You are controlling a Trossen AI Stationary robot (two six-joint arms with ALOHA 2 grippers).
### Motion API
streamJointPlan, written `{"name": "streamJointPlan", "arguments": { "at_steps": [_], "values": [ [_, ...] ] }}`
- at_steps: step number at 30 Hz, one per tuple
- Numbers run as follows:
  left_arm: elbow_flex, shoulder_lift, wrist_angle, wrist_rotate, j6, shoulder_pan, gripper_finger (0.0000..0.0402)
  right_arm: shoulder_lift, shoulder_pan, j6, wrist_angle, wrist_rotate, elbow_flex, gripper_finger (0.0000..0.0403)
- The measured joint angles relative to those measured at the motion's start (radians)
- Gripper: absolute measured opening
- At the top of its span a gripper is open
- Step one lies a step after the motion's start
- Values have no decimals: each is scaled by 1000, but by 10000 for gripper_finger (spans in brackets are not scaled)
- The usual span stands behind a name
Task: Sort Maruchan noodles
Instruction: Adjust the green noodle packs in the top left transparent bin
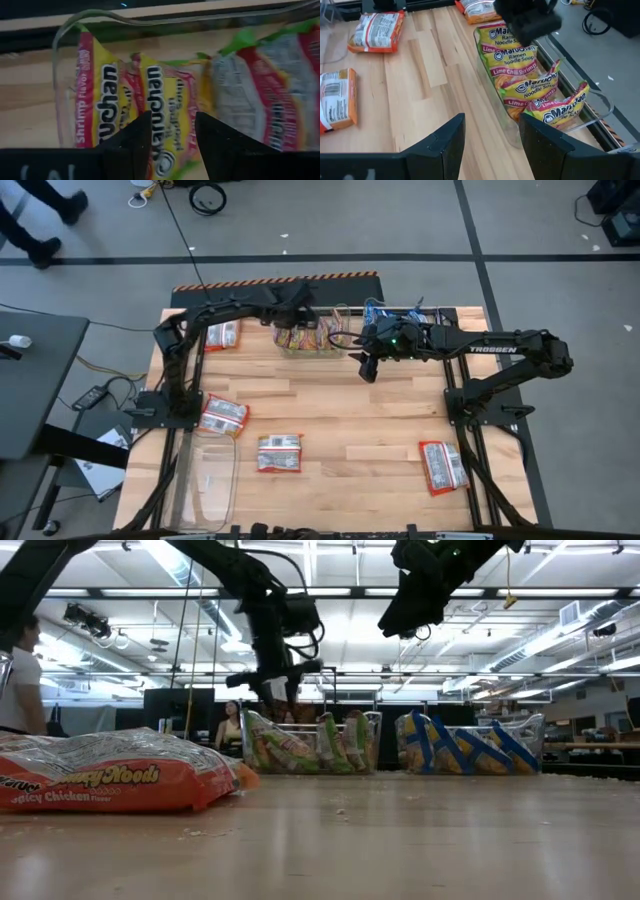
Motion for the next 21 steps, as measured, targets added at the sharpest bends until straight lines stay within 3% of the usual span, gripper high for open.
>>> {"name": "streamJointPlan", "arguments": {
  "at_steps": [15, 18, 21],
  "values": [
    [-4, 89, -32, 9, -54, -13, 148, 0, 0, -2, -5, -14, 0, 191],
    [-5, 85, -31, 9, -13, -17, 112, 0, 0, -3, -2, -14, 0, 191],
    [-6, 84, -16, 5, 12, -29, 44, 0, 0, -11, 0, -14, 0, 191]
  ]
}}
